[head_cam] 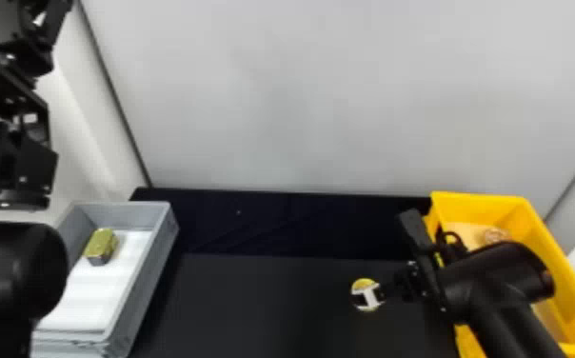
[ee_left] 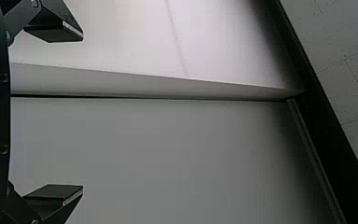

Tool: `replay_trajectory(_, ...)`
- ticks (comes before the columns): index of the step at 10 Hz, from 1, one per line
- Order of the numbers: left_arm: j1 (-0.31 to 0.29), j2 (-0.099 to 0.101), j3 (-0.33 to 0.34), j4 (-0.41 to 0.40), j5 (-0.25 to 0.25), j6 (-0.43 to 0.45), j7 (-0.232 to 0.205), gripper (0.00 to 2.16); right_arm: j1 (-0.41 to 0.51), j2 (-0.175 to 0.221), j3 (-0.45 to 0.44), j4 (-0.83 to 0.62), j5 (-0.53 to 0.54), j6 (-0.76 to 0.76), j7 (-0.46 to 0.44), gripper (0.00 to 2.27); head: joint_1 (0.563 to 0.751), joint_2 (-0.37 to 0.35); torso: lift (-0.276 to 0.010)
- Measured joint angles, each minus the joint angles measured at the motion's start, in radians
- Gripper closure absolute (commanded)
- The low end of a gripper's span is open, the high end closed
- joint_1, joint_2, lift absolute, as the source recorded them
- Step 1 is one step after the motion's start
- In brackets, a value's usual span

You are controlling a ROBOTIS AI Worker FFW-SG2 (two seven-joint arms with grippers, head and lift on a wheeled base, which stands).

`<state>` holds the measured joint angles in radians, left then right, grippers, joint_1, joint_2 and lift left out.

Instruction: Pick up the round yellow can and place it in the yellow rectangular box

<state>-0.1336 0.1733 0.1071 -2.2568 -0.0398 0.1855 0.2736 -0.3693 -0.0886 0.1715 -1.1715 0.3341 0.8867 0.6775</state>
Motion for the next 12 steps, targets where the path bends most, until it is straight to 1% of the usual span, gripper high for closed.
replay_trajectory(6,-0.009,-0.003,-0.007,0.005,0.0,-0.011,0.0,0.13,-0.015,0.003,0.0,0.089,-0.004,-0.067,-0.035,0.1,0.663,0.054,0.0)
replay_trajectory(12,-0.015,-0.001,-0.009,0.008,0.0,-0.025,0.0,0.13,-0.033,0.019,0.002,0.185,-0.027,-0.141,-0.078,0.1,0.663,0.054,0.0)
